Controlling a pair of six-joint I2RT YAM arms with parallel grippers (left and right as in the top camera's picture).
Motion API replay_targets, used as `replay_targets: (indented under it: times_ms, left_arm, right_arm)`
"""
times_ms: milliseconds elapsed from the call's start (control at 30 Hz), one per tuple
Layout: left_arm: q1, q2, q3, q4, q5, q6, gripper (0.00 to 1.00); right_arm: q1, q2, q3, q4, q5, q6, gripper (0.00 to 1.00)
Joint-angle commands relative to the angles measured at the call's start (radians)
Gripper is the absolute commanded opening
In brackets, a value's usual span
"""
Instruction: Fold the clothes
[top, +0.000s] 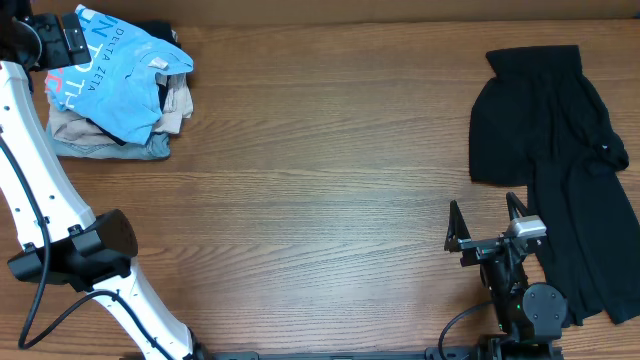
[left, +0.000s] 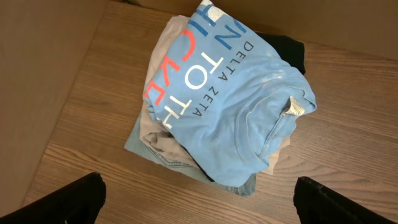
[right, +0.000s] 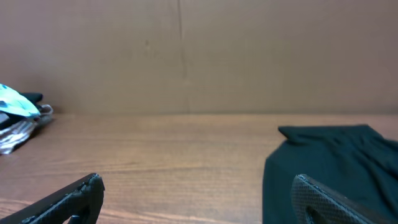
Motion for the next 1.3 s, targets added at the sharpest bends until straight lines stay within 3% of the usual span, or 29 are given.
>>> replay_targets:
  times_ms: [0, 1267]
  left_arm:
    - [0.003, 0.002, 0.001, 0.001, 0.012, -0.006, 1.00]
    - [0.003, 0.002, 0.001, 0.001, 0.012, -0.006, 1.00]
  right_arm:
    - [-0.002, -0.039, -0.017, -0.043, 0.035, -0.004, 1.00]
    - [-0.001, -0.061, -0.017, -0.071, 0.050, -0.003, 1.00]
